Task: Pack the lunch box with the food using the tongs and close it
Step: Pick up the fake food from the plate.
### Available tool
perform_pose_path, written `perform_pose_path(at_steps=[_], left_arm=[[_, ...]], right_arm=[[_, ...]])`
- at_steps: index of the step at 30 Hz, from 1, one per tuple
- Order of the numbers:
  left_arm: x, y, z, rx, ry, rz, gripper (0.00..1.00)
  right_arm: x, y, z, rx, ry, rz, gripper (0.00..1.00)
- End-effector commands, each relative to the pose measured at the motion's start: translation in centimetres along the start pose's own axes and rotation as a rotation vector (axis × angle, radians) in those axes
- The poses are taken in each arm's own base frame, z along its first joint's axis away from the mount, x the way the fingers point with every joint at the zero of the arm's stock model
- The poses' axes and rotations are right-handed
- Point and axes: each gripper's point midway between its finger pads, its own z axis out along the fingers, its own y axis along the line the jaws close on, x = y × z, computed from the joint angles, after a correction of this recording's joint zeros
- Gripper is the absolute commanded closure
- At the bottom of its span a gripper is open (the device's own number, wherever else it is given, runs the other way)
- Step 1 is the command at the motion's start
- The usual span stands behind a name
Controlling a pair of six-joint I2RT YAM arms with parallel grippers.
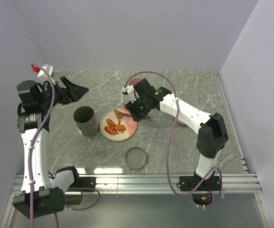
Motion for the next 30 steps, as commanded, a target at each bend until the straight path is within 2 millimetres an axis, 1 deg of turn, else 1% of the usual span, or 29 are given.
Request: perform_pose_path(at_steps=[1,6,11,15,30], left_arm=[[-0.2,-0.6,-0.3,0.026,-0.019,0.032,0.01],[0.1,-0.6,-0.4,0.028,-0.02,0.03,0.01],[0.4,-0.2,-0.3,0.022,-0.011,0.035,0.01],[0.4,-0.1,-0.2,0.019,-0.011,0.039,0.01],[0.8,0.3,-0.1,0.021,-0.005,0.032,0.01]], right_arm=[[-1.2,-0.3,0.9,0.028,-0.04,0.021,0.4],[-1.0,-0.5,2.2,0.03,-0.021,0.037,0.4],[-1.1,0.0,2.9,-0.006,-0.012,0.046,0.4],[-1.0,0.0,3.5,-0.017,-0.003,0.058,0.4],[-1.2,1.3,3.5,-0.073,0.0,0.094,0.4]])
